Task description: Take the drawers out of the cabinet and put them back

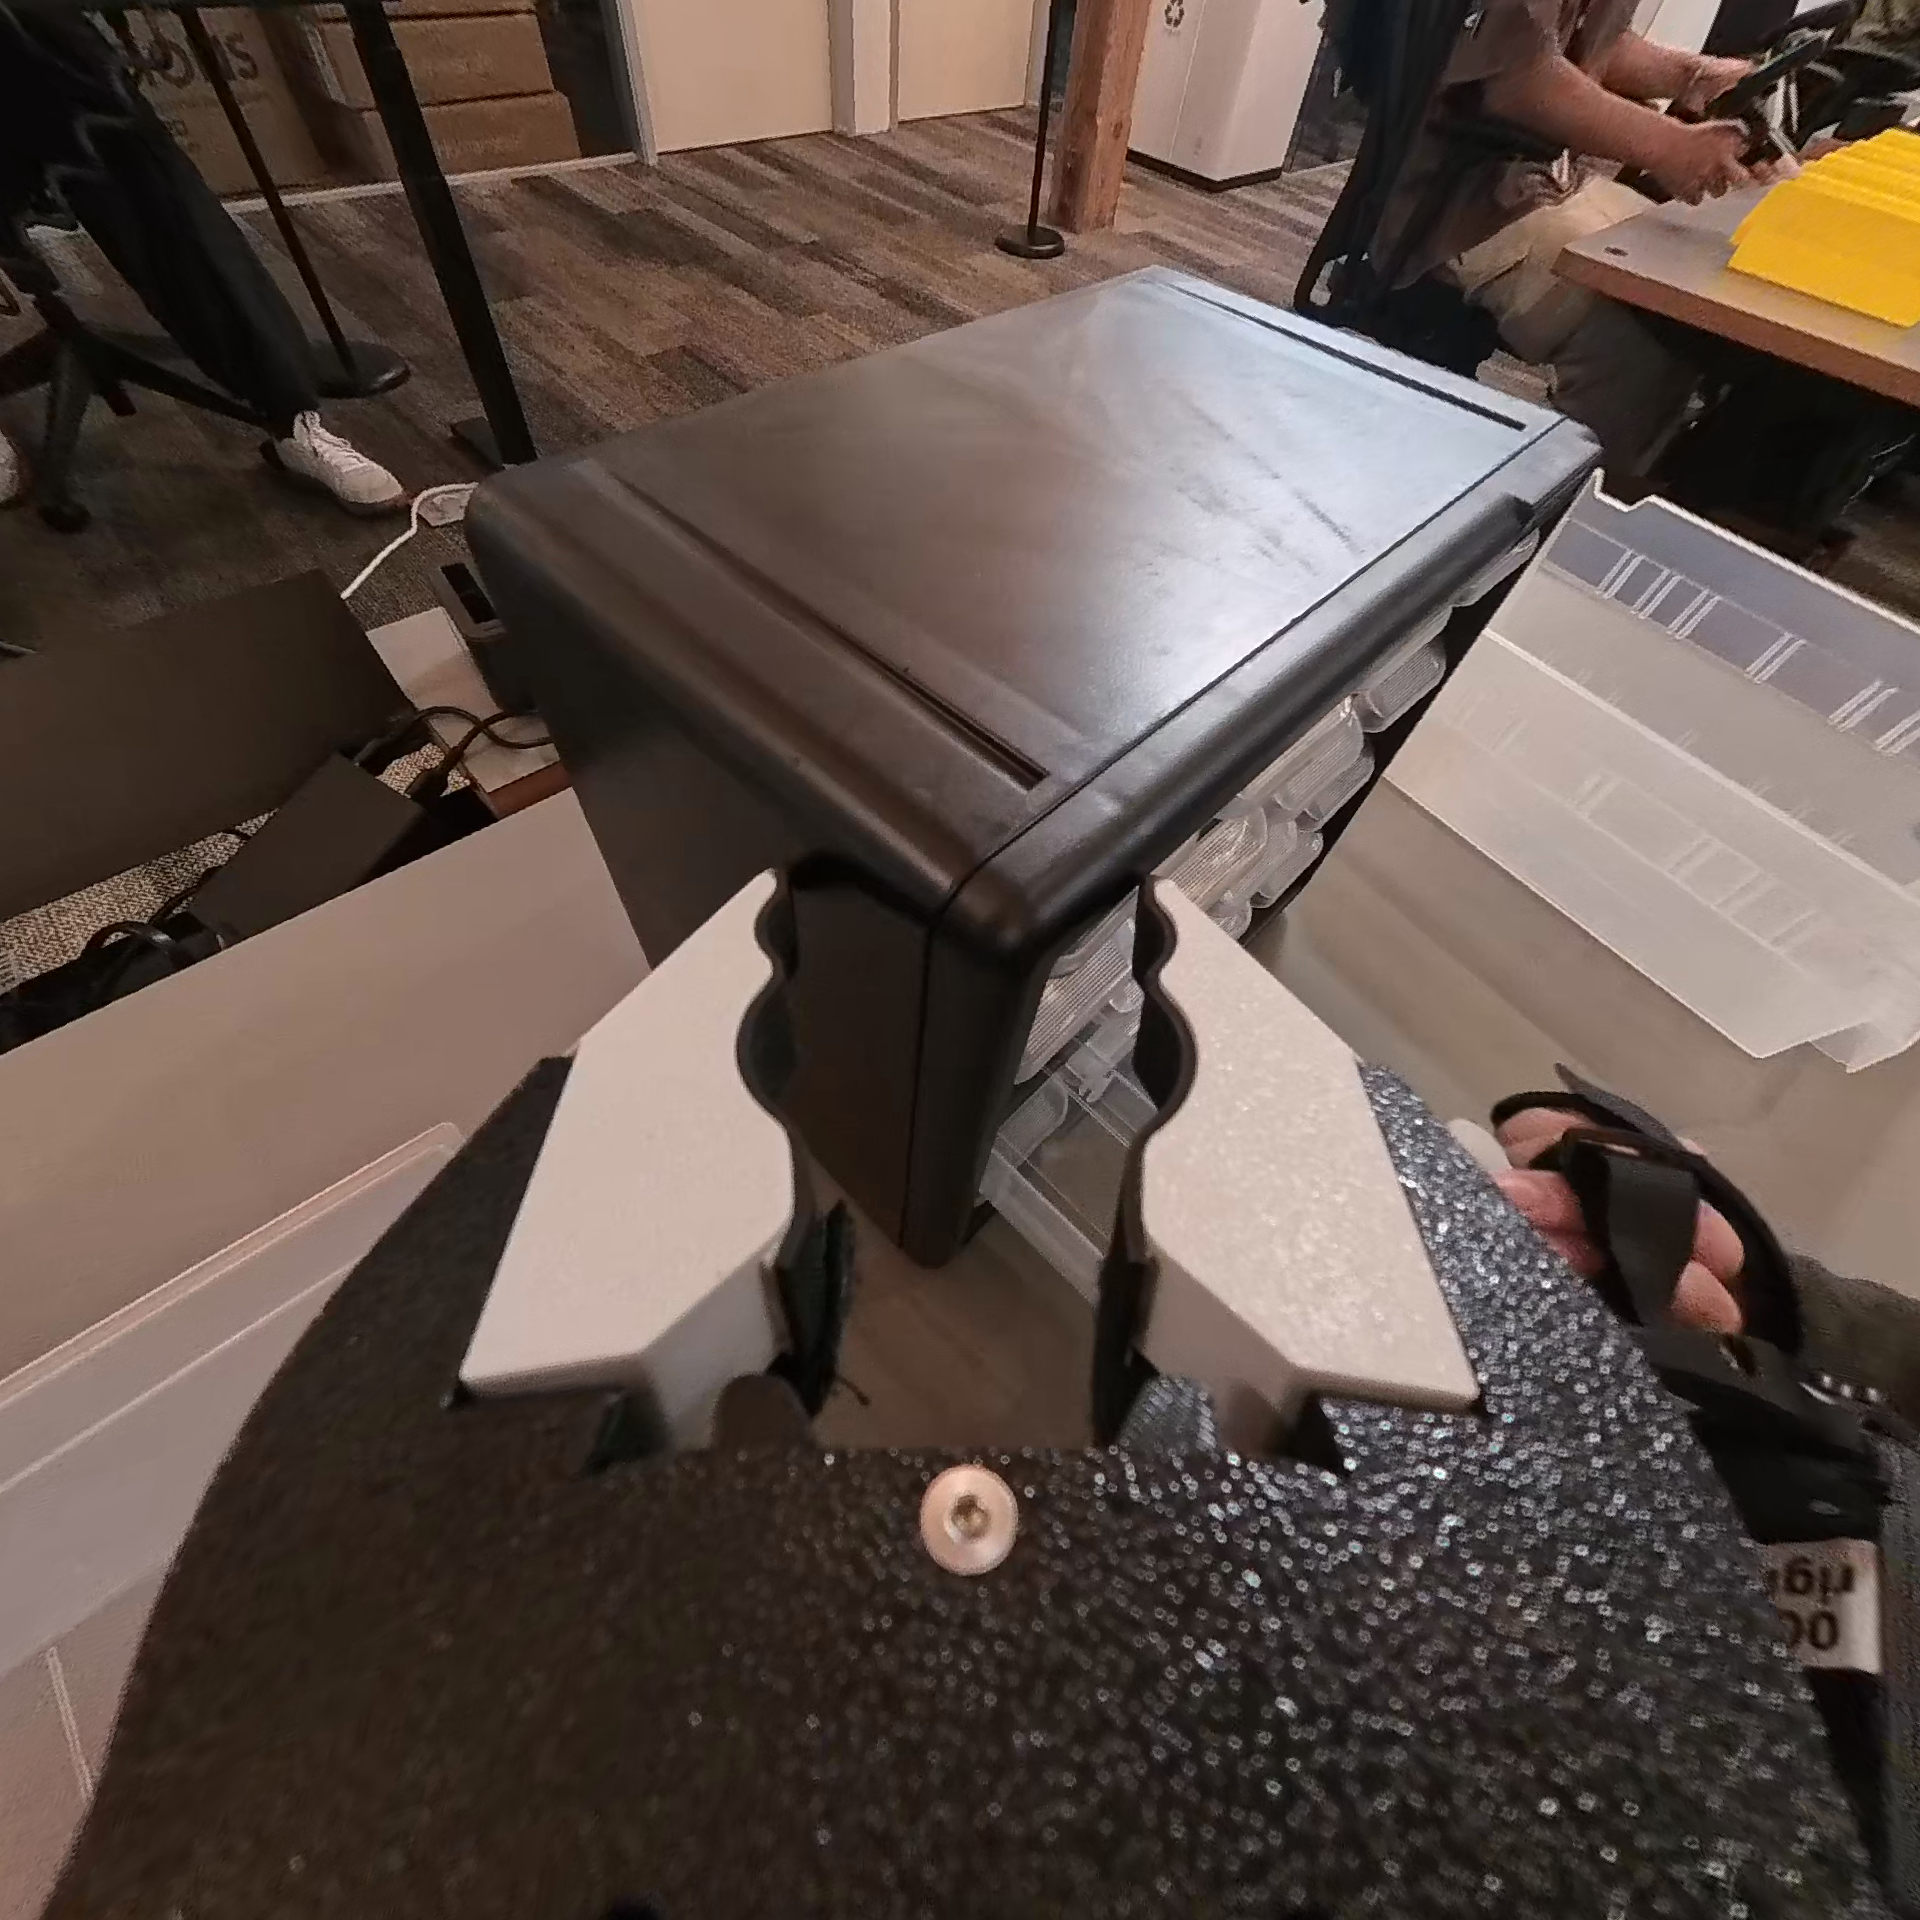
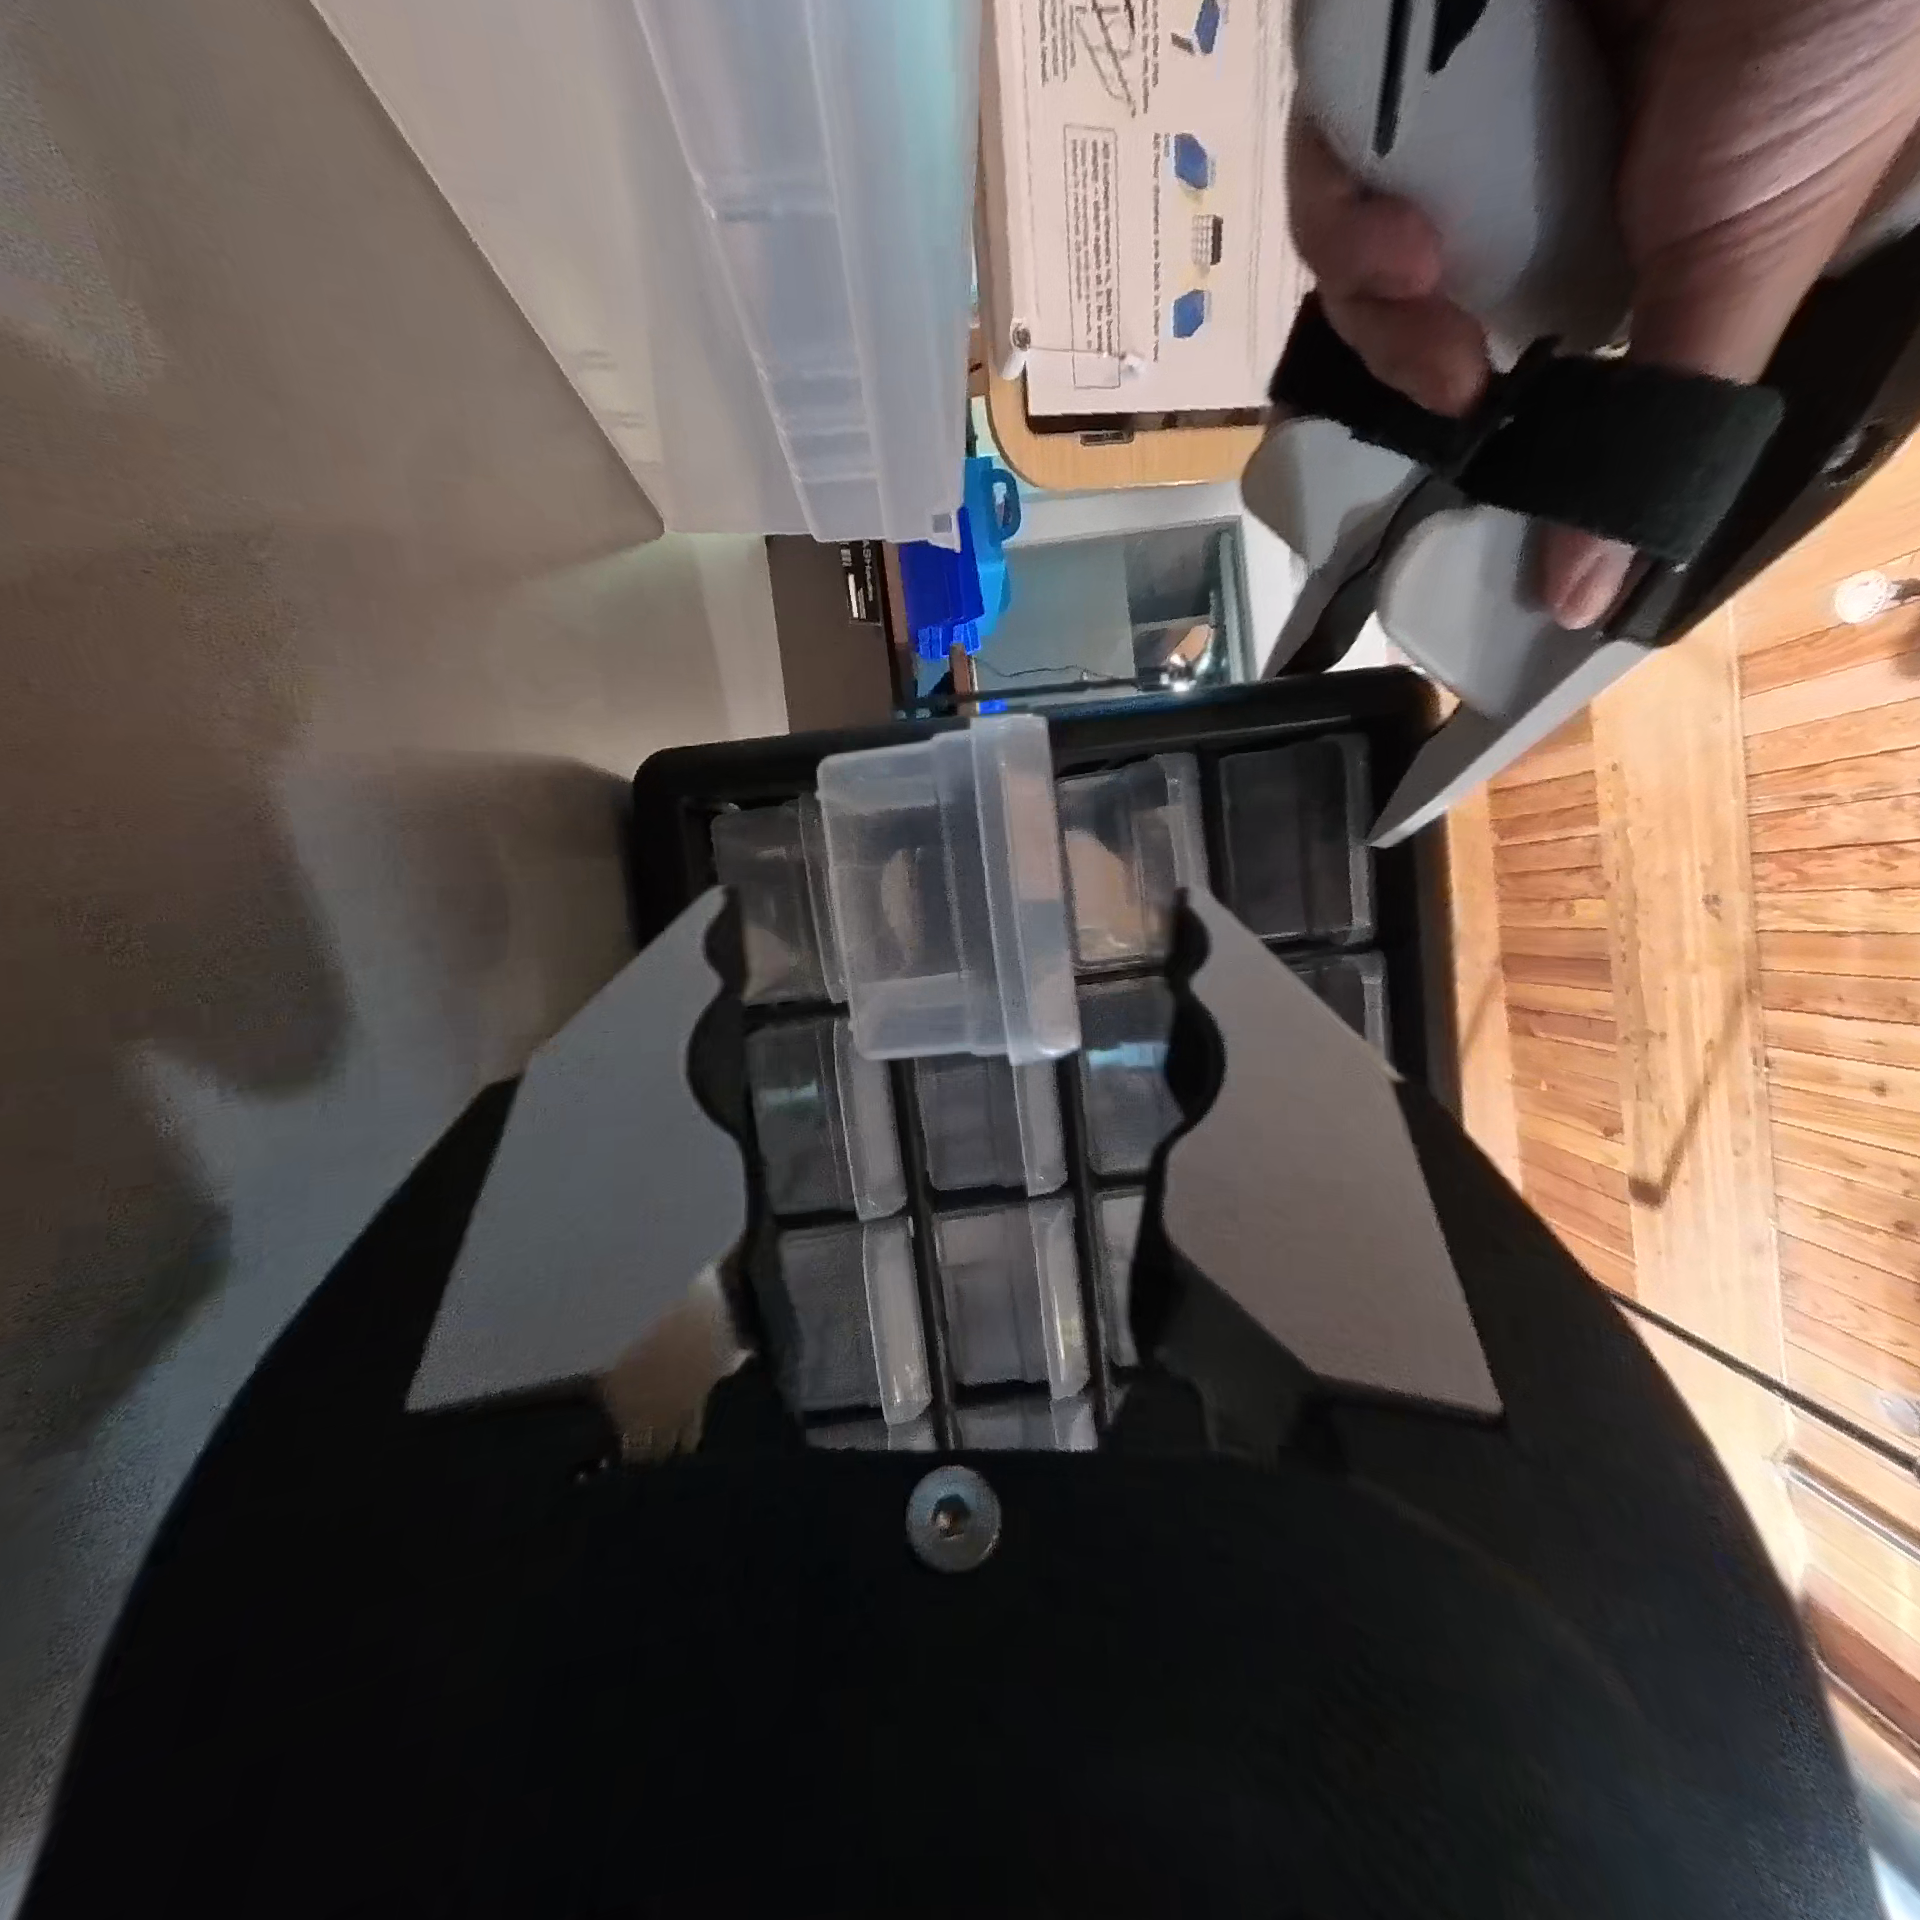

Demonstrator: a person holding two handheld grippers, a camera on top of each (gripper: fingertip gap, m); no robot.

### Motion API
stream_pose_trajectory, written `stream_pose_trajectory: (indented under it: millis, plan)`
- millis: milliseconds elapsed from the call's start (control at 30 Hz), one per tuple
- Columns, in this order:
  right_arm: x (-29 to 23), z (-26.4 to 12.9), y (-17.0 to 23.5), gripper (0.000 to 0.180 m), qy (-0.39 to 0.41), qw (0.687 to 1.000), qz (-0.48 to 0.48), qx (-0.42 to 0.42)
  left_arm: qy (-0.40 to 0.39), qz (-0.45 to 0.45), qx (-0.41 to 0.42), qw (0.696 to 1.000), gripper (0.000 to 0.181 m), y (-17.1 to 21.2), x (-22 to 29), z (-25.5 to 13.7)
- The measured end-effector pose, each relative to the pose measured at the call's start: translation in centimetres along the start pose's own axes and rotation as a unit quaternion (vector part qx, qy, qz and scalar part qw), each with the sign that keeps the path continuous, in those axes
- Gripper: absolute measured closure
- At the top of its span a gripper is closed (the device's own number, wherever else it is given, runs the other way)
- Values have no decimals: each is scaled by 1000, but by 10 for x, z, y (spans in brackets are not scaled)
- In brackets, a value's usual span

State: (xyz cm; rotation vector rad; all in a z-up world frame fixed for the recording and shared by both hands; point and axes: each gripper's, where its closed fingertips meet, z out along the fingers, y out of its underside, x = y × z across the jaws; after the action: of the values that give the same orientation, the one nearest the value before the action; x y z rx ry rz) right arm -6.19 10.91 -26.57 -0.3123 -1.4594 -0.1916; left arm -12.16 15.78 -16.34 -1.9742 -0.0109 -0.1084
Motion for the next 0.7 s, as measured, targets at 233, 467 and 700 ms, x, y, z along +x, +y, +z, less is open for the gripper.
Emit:
stream_pose_trajectory:
  millis: [233, 467, 700]
  plan:
    - [-3, 21, 2, 89, 3, 1000, -14, -16, 0, -1, 0, 1000, 117, 0, 0, 0]
    - [0, 12, 1, 135, 15, 998, -45, -34, -1, -1, 1, 1000, 117, 0, 0, 0]
    - [1, -7, -11, 136, 8, 999, -38, -32, 3, -4, 3, 1000, 117, 0, 0, 0]
